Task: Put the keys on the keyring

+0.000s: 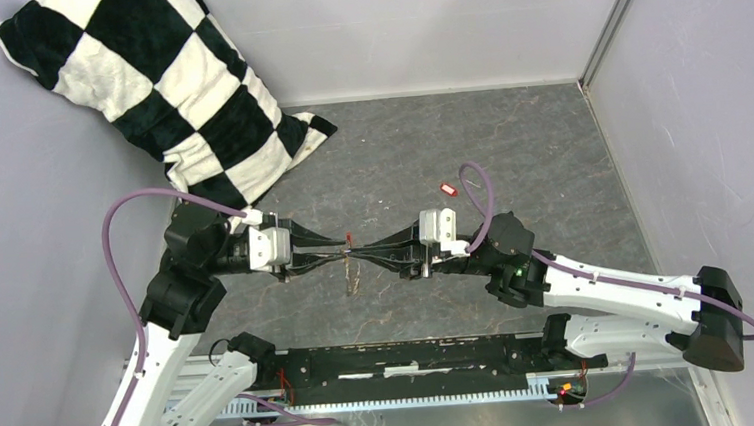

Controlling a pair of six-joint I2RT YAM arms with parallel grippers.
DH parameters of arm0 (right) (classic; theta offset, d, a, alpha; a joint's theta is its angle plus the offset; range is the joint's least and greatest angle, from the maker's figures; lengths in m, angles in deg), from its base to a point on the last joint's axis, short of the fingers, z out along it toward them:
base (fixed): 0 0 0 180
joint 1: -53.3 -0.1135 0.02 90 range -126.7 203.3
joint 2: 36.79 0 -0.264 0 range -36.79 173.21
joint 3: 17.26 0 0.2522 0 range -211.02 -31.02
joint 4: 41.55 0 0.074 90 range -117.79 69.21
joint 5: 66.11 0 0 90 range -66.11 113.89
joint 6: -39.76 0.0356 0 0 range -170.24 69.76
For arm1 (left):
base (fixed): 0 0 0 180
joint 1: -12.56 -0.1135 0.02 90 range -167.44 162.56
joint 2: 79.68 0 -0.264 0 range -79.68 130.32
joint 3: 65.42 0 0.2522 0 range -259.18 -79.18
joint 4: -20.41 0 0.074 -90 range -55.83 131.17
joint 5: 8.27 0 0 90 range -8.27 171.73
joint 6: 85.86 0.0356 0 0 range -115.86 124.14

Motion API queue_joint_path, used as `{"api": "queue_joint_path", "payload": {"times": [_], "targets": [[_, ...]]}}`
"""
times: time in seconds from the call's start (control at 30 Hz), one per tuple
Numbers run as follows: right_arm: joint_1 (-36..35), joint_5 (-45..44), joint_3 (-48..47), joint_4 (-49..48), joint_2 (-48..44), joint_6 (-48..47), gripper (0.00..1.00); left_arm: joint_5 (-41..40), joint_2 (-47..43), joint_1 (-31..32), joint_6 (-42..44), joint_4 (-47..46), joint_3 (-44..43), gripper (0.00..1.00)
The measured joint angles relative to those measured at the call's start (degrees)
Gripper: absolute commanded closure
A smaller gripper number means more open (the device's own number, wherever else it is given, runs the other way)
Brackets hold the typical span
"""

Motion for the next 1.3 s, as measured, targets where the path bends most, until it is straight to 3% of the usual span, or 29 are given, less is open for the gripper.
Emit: {"api": "queue_joint_path", "payload": {"times": [0.23,0.6,1.3], "targets": [[-0.63,-0.35,0.00,-0.35,0.00,-0.44,0.99,0.90,-0.24,0.00,0.00,0.02,0.00,0.76],[-1.51,-3.13,0.00,-0.68,0.09,-1.75,0.99,1.70,-1.64,0.00,0.04,-0.20,0.68,0.71],[-2.16,-4.46,0.00,-0.72,0.61,-1.73,0.99,2.32,-2.40,0.00,0.07,-0.66,1.01,0.75]]}}
